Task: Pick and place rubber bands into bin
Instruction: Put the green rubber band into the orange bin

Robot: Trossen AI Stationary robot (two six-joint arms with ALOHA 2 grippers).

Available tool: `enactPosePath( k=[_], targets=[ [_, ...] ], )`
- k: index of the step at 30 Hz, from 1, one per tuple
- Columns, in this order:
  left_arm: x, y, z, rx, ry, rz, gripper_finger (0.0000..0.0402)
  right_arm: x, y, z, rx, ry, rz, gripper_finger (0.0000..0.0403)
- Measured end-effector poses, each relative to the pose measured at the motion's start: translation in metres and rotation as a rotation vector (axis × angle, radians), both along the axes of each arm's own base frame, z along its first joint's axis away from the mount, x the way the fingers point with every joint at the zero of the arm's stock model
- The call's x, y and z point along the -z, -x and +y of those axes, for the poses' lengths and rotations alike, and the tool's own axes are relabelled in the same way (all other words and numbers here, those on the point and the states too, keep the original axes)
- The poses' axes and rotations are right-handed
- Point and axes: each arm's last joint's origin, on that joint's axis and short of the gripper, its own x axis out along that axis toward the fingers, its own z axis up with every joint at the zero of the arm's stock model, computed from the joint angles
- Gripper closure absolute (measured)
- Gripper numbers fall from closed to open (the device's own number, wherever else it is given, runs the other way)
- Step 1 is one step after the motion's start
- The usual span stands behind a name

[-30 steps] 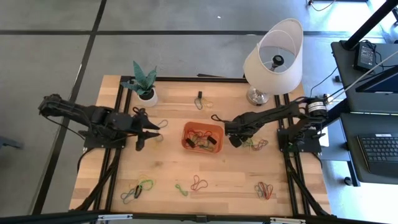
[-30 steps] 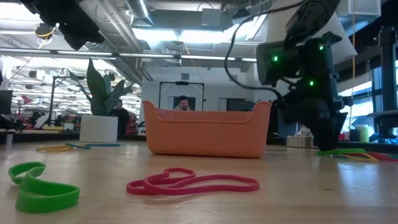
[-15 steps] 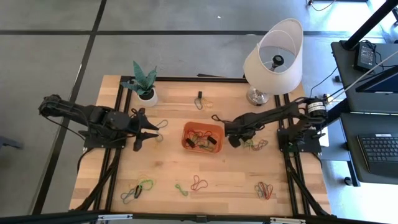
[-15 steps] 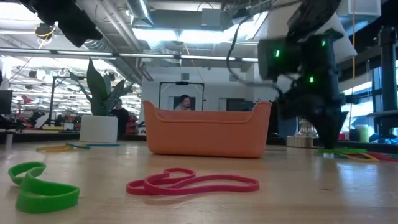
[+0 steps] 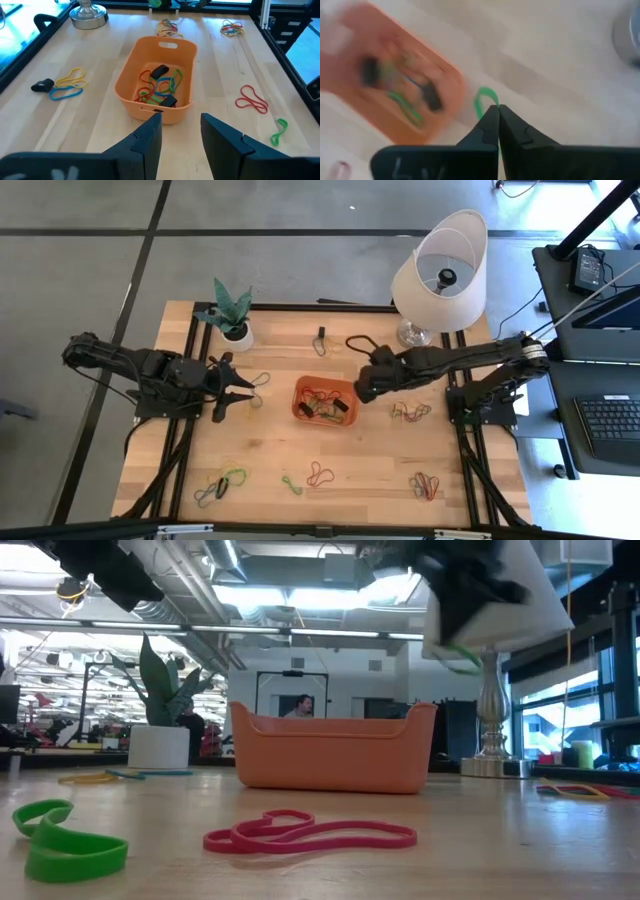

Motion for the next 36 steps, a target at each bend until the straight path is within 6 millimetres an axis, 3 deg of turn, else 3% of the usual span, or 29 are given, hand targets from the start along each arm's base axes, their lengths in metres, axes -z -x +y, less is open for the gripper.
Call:
enactPosePath(
  k=[4, 7, 11, 16, 20, 24, 36],
  targets=[
    [0.001, 0.0, 0.0, 0.0, -0.002, 0.008, 0.0272, -0.024, -0.03, 0.003, -0.087, 0.07, -0.107, 0.0402],
    [0.001, 0.0, 0.0, 0.0, -0.002, 0.01, 0.0272, -0.026, -0.055, 0.005, -0.155, 0.096, -0.138, 0.0402],
    [0.001, 0.001, 0.0, 0.001, 0.012, 0.019, 0.0271, -0.012, -0.084, 0.008, -0.199, 0.112, -0.103, 0.0403],
    [0.003, 0.002, 0.0, 0.015, 0.024, 0.041, 0.0272, 0.03, -0.107, 0.013, -0.232, 0.033, 0.009, 0.0403],
    [0.003, 0.002, 0.0, 0.014, 0.024, 0.044, 0.0272, 0.062, -0.115, 0.015, -0.219, -0.043, 0.112, 0.0403],
    [0.003, 0.002, 0.0, 0.014, 0.024, 0.044, 0.0272, 0.081, -0.116, 0.015, -0.188, -0.082, 0.205, 0.0402],
    [0.003, 0.002, 0.0, 0.001, 0.048, 0.044, 0.0272, 0.086, -0.115, 0.015, -0.18, -0.085, 0.237, 0.035]
  ],
)
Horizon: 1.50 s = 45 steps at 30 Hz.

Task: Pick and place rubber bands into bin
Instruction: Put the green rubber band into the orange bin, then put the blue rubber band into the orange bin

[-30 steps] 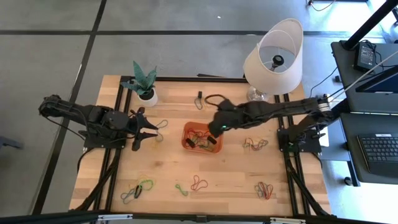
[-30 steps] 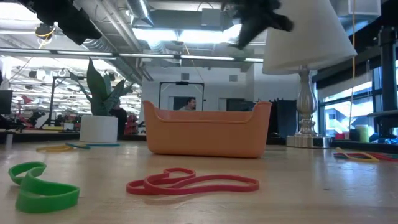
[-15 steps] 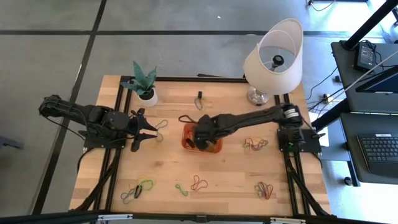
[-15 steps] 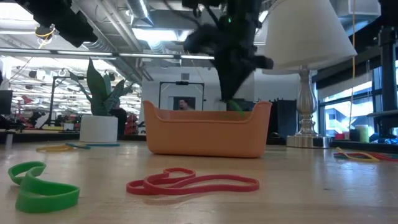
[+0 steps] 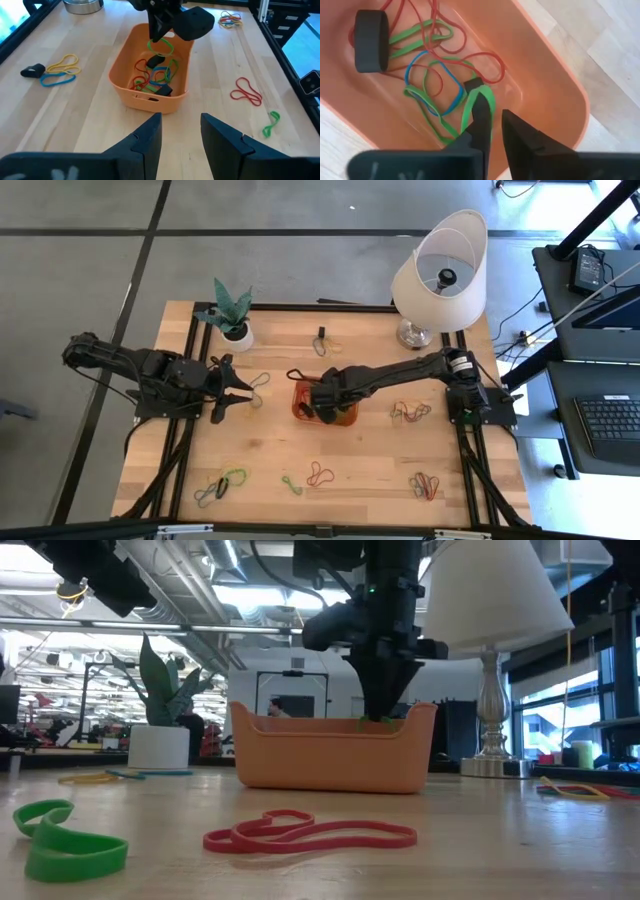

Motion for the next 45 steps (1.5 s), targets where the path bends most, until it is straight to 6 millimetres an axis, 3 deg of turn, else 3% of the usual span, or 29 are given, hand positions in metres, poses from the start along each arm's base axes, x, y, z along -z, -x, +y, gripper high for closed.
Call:
enactPosePath(
  k=[8, 13, 20, 27, 36, 40, 45],
  targets=[
    [0.0, 0.0, 0.0, -0.007, 0.013, 0.0, 0.0272, 0.0, 0.002, 0.0, 0.004, -0.007, 0.023, 0.0318],
    [0.0, 0.0, 0.0, -0.007, 0.013, -0.001, 0.0272, 0.0, 0.001, 0.003, -0.056, -0.102, 0.022, 0.0302],
    [0.0, 0.0, 0.0, -0.003, 0.015, 0.0, 0.0272, -0.001, 0.004, 0.0, -0.009, -0.03, 0.039, 0.0292],
    [0.0, 0.0, -0.002, 0.052, 0.048, 0.009, 0.0272, -0.029, 0.011, 0.0, -0.028, -0.034, -0.046, 0.0298],
    [0.0, 0.0, -0.002, 0.054, 0.049, 0.004, 0.0272, -0.079, 0.04, 0.006, -0.087, 0.109, -0.176, 0.0325],
    [0.0, 0.0, -0.002, 0.053, 0.049, 0.004, 0.0272, -0.08, 0.063, 0.009, -0.057, 0.132, -0.188, 0.033],
    [0.0, 0.0, -0.002, 0.052, 0.049, 0.004, 0.0272, -0.065, 0.099, 0.015, 0.011, 0.112, -0.222, 0.0332]
  ],
)
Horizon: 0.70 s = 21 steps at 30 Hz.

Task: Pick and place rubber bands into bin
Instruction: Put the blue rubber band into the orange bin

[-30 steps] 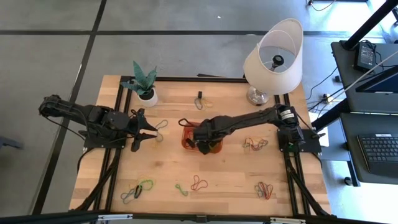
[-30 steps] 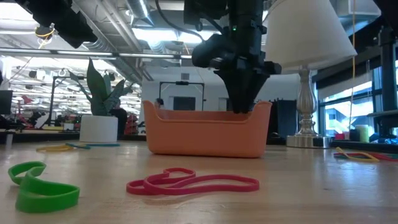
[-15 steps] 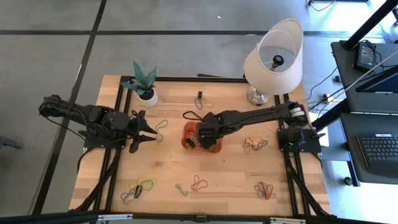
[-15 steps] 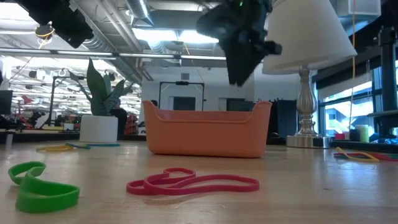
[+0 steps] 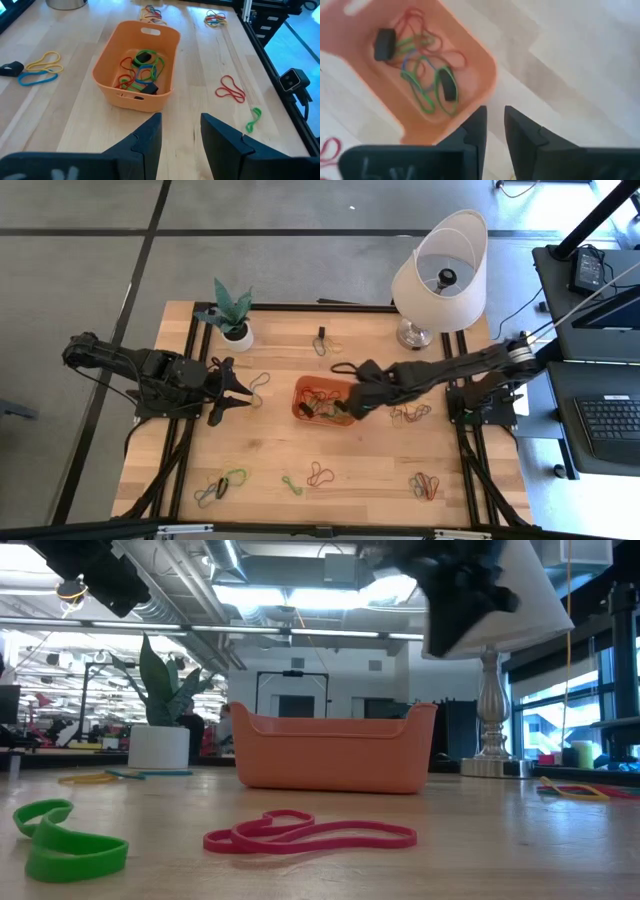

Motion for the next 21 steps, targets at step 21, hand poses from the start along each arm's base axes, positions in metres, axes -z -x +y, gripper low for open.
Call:
enactPosePath(
  k=[21],
  targets=[
    [0.0, 0.0, -0.001, -0.015, 0.105, 0.012, 0.0272, 0.065, 0.133, -0.011, 0.063, -0.222, 0.039, 0.0332]
  ],
)
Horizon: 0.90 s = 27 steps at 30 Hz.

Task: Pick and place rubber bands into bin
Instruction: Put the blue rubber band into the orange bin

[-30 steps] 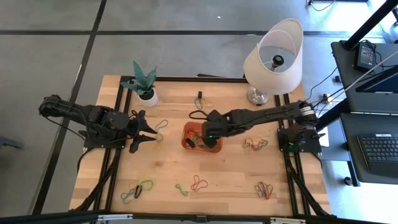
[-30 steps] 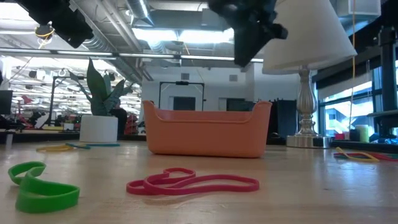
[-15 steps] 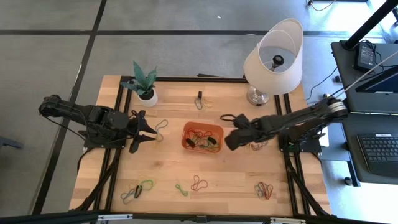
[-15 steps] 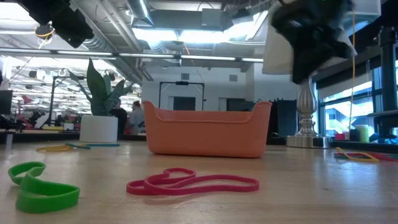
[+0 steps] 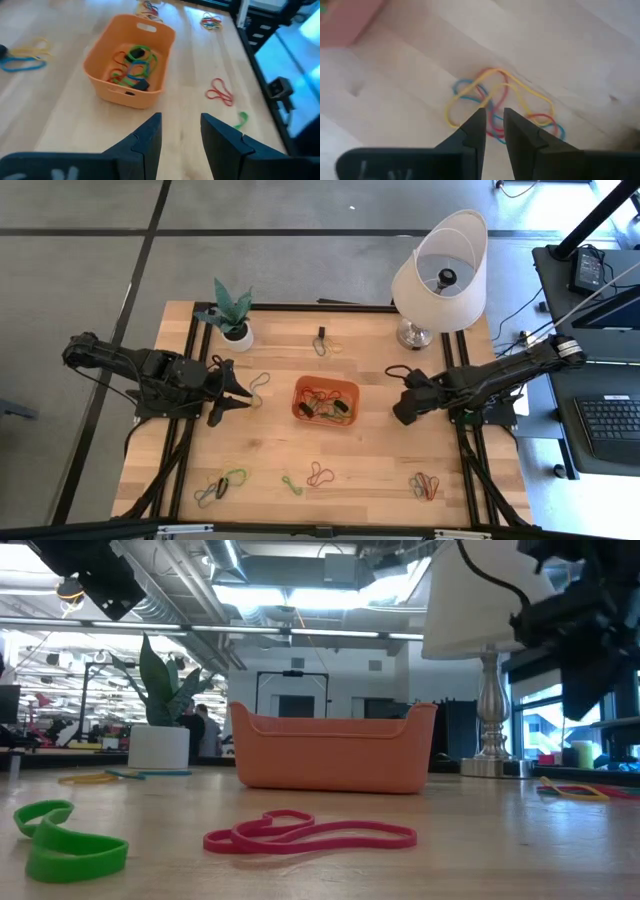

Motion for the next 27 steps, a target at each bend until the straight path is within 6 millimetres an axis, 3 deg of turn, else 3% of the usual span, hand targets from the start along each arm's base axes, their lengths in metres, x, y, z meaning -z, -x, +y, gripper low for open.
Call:
enactPosePath(
  k=[11, 27],
  targets=[
    [0.0, 0.0, 0.0, -0.024, 0.065, 0.01, 0.0272, 0.014, 0.023, 0.0, -0.053, -0.154, 0.18, 0.0332],
    [-0.001, -0.001, 0.007, -0.227, -0.077, -0.028, 0.0272, 0.014, 0.025, -0.004, -0.043, -0.05, 0.187, 0.0332]
  ],
)
